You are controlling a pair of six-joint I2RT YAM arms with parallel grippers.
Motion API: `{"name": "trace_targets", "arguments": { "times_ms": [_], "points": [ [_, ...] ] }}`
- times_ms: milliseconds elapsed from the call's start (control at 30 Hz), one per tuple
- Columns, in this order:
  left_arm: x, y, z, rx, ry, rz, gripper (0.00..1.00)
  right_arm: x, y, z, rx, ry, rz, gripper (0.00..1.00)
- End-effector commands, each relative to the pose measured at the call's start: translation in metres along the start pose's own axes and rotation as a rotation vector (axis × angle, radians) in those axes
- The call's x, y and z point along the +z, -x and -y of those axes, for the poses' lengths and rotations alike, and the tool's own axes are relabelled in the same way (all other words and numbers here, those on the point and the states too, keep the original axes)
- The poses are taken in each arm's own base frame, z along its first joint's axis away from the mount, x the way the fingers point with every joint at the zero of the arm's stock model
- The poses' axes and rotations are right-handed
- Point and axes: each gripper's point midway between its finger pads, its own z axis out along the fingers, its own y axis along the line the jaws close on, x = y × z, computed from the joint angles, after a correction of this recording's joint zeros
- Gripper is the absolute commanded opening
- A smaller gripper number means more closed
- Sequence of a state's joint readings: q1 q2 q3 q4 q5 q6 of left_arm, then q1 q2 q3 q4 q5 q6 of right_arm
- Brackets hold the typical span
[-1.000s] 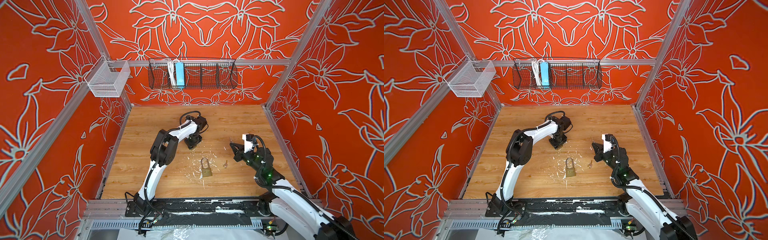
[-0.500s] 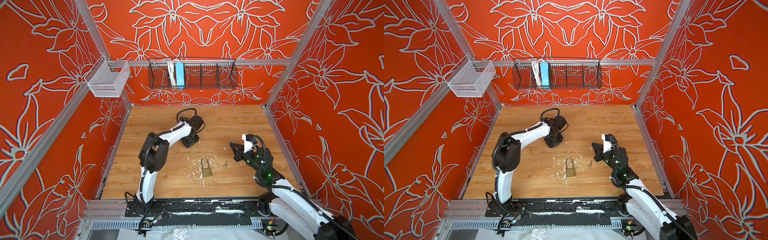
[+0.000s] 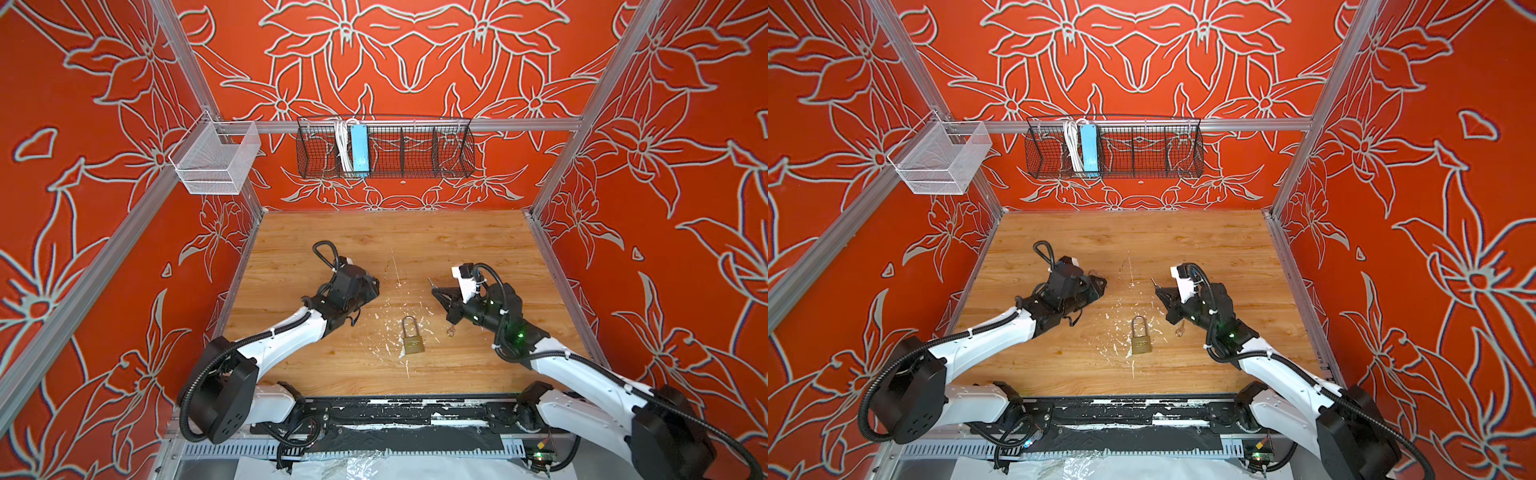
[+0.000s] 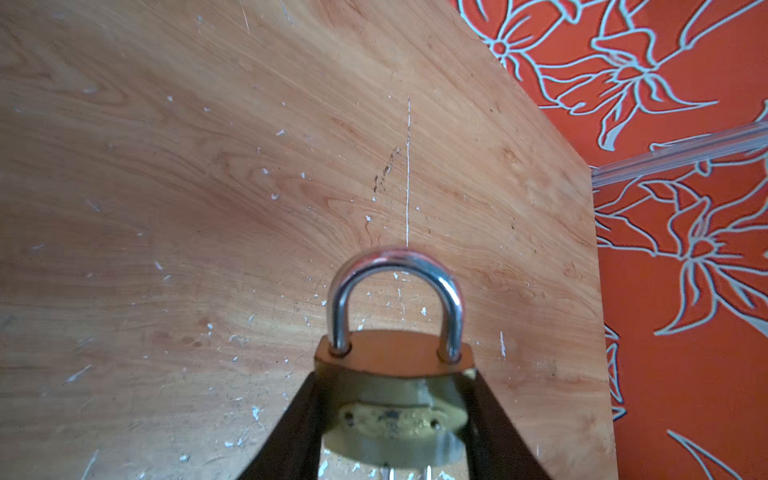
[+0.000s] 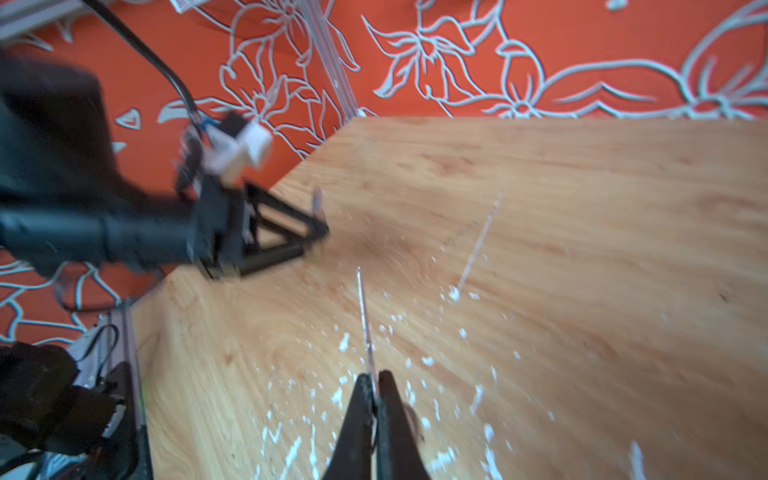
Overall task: Unlock with the key
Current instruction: 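Lift the padlock with the left gripper while right brings the key toward it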
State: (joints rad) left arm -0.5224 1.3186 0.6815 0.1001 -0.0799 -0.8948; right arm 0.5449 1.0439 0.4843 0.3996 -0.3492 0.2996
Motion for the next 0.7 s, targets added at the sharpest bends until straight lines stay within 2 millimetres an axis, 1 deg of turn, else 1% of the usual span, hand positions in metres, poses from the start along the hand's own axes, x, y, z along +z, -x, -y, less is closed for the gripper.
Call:
{"name": "trace_targets", "arguments": {
  "times_ms": [0,100,167,200,267,400,500,567,667],
  "points": [
    [-0.017,0.042,0.062,0.006,-0.269,0.164,0.00,0.017,0.016,-0.004,-0.022,0.023,0.010,0.00],
    [-0.012,0.036,0.054,-0.047,-0.263,0.155,0.00,0.039,0.018,-0.002,-0.045,0.033,-0.012,0.00],
    [-0.014,0.034,0.043,-0.091,-0.248,0.167,0.00,0.049,0.008,0.000,-0.052,0.044,-0.023,0.00],
    [-0.016,0.034,0.041,-0.106,-0.260,0.180,0.00,0.050,0.004,0.000,-0.054,0.053,-0.012,0.00],
    [-0.022,0.038,0.034,-0.140,-0.268,0.226,0.00,0.046,0.002,-0.003,-0.041,0.071,0.030,0.00],
    [-0.029,0.049,0.038,-0.098,-0.275,0.287,0.00,0.037,-0.005,-0.014,-0.070,0.083,0.010,0.00],
    [-0.020,0.048,0.041,-0.085,-0.272,0.298,0.00,0.035,-0.007,-0.017,-0.109,0.066,0.005,0.00],
    [-0.015,0.044,0.049,-0.039,-0.318,0.303,0.00,0.035,-0.007,-0.016,-0.109,0.058,0.007,0.00],
    [-0.011,0.036,0.045,-0.107,-0.338,0.276,0.00,0.038,-0.011,-0.021,-0.098,0.087,-0.006,0.00]
  ]
}}
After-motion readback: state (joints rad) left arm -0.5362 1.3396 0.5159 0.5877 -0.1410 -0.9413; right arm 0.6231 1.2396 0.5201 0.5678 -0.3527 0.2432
